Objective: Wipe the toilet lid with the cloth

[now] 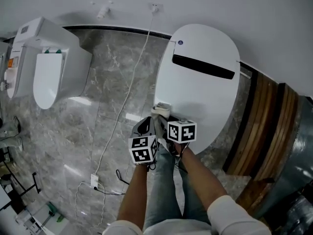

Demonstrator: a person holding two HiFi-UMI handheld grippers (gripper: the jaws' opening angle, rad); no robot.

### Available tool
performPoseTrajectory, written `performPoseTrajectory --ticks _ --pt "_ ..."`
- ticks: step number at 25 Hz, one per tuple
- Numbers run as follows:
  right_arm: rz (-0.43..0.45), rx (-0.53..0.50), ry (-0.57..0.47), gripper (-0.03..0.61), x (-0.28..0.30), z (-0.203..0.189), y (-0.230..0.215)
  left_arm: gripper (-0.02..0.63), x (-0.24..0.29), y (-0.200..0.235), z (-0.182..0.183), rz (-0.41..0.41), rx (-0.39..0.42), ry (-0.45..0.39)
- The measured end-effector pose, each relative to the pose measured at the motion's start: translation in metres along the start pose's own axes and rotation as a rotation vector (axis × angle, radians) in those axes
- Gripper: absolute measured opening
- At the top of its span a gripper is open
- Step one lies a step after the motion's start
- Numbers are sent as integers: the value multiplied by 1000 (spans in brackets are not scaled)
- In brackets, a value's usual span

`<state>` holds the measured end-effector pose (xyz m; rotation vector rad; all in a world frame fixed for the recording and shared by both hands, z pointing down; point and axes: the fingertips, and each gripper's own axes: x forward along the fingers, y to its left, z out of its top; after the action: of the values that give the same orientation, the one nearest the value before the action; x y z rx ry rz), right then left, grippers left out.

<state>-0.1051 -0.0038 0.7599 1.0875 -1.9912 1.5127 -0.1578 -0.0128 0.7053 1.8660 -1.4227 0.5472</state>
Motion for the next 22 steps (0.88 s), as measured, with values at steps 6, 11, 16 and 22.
performPoseTrajectory --ticks 6,11,16,22 --pt "-28 11 -7 101 -30 -4 -32 14 8 -26 -10 -49 8 19" --pt "-82 66 -49 101 -78 -7 -84 12 15 -49 -18 -89 47 48" --pt "-168 145 -79 103 -133 -22 -145 14 17 -57 -22 -95 43 54" --pt "-283 212 -118 103 -186 -39 -205 14 18 -63 -24 -98 42 55"
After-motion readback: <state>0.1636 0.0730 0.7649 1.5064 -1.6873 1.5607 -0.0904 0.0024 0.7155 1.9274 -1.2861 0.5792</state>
